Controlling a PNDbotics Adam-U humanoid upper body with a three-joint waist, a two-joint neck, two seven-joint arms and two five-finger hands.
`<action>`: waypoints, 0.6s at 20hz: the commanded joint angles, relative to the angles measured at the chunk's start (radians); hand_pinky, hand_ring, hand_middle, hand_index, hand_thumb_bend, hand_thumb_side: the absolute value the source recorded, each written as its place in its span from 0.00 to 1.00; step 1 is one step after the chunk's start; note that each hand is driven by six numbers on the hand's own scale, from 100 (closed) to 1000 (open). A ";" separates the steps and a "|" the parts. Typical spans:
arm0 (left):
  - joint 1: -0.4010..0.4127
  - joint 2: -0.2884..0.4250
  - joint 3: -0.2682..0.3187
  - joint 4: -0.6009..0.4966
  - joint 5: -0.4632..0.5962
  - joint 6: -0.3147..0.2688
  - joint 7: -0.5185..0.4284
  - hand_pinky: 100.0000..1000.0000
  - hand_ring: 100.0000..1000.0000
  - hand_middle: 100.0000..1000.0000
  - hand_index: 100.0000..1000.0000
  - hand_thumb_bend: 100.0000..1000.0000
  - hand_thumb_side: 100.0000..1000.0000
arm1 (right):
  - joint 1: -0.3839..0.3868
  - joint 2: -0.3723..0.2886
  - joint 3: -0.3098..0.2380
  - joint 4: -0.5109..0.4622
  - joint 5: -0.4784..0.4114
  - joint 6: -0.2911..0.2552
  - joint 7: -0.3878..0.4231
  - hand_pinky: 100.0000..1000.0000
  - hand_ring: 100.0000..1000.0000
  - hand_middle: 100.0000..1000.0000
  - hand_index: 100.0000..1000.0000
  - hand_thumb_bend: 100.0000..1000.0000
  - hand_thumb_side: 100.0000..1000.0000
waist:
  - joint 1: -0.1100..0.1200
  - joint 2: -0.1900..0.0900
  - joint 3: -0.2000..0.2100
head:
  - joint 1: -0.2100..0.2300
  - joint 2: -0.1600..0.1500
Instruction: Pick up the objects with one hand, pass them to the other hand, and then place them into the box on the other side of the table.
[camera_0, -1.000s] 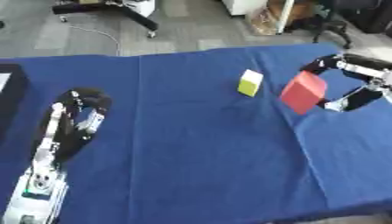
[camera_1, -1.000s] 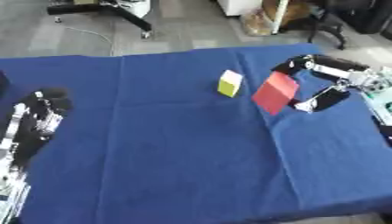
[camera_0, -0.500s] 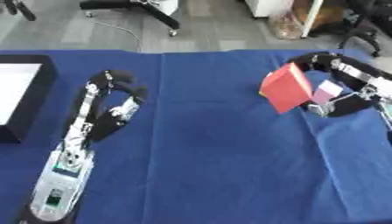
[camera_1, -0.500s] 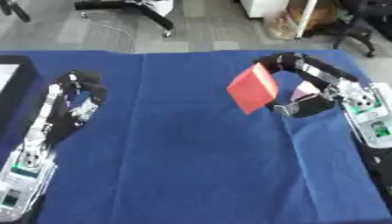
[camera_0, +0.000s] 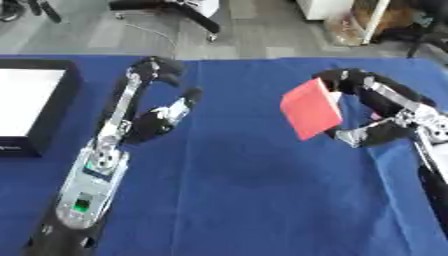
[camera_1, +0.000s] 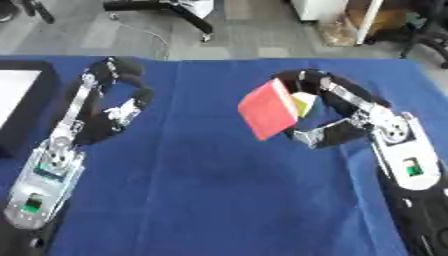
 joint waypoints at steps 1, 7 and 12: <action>-0.041 0.027 -0.018 -0.053 -0.054 -0.011 -0.049 0.83 0.58 0.65 0.66 0.49 0.53 | -0.021 0.021 -0.007 -0.012 0.011 -0.053 0.074 0.77 0.75 0.72 0.27 0.00 0.00 | 0.019 -0.019 0.004 | -0.010 -0.002; -0.107 0.042 -0.052 -0.106 -0.164 -0.031 -0.159 0.82 0.60 0.66 0.69 0.52 0.52 | -0.037 0.059 -0.006 0.012 0.048 -0.051 0.079 0.77 0.75 0.72 0.27 0.00 0.00 | 0.030 -0.022 0.011 | -0.026 -0.002; -0.157 0.049 -0.070 -0.135 -0.249 -0.065 -0.244 0.82 0.63 0.67 0.73 0.57 0.49 | -0.046 0.081 -0.003 0.032 0.072 -0.055 0.080 0.77 0.75 0.72 0.27 0.00 0.00 | 0.035 -0.025 0.015 | -0.034 -0.002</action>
